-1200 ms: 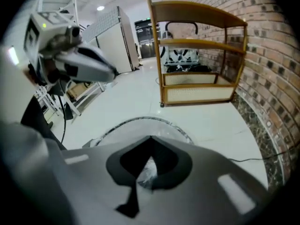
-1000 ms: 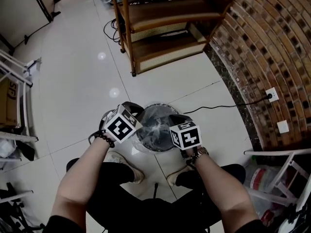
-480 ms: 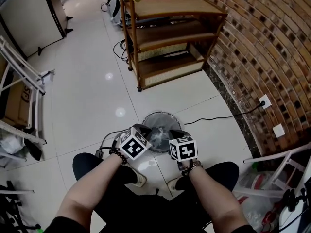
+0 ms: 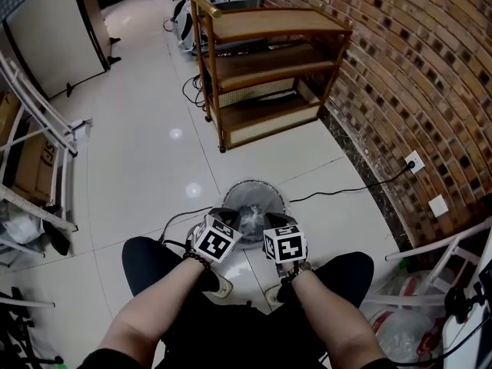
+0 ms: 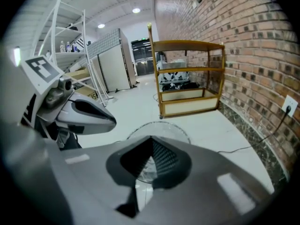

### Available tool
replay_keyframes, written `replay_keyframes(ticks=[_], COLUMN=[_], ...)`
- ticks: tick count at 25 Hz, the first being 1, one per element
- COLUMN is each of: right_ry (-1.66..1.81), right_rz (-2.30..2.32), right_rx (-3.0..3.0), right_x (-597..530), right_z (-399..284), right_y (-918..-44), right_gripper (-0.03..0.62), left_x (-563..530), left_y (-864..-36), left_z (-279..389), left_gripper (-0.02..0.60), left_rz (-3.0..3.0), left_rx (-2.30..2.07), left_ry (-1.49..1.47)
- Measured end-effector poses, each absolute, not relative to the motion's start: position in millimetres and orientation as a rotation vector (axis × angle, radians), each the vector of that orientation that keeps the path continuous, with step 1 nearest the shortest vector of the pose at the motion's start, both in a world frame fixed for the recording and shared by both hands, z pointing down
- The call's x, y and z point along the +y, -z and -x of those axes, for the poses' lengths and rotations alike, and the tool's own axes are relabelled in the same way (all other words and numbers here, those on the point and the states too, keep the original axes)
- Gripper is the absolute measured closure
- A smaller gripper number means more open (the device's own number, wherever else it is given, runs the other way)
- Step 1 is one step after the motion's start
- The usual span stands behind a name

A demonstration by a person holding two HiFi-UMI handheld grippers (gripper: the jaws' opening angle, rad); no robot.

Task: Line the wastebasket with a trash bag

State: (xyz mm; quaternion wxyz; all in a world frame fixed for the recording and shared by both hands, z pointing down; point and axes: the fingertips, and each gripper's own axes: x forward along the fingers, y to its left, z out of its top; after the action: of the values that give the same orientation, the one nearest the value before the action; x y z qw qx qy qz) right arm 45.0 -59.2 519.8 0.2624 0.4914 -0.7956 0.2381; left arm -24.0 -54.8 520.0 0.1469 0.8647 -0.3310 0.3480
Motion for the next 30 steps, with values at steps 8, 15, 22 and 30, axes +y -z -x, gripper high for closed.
replay_keyframes(ticks=[8,15,22,30], right_ry=[-0.659,-0.636,-0.639,-0.635], right_rz=[-1.339,-1.319,-1.303,-1.298], right_rx=[-2.154,-2.159,-2.156,-2.155], right_x=[-50.6,-46.7,-43.9,-43.5], right_z=[-52.1,-49.7,-50.7,-50.1], right_y=[-526.2,-528.2,-530.9,-531.4], right_gripper=[0.592,0.592,0.592,0.592], left_x=[-49.9,-44.6,-42.5,-42.3], left_y=[-523.0,-523.9,-525.7,-527.5], left_z=[14.8,8.4,3.3,2.7], left_gripper=[0.578,0.578,0.577,0.577], left_rz=[-2.479,-2.476,-2.469,-2.466], left_rx=[-0.999,-0.988,-0.982,-0.981], left_ry=[-0.967,-0.956,-0.945,-0.943])
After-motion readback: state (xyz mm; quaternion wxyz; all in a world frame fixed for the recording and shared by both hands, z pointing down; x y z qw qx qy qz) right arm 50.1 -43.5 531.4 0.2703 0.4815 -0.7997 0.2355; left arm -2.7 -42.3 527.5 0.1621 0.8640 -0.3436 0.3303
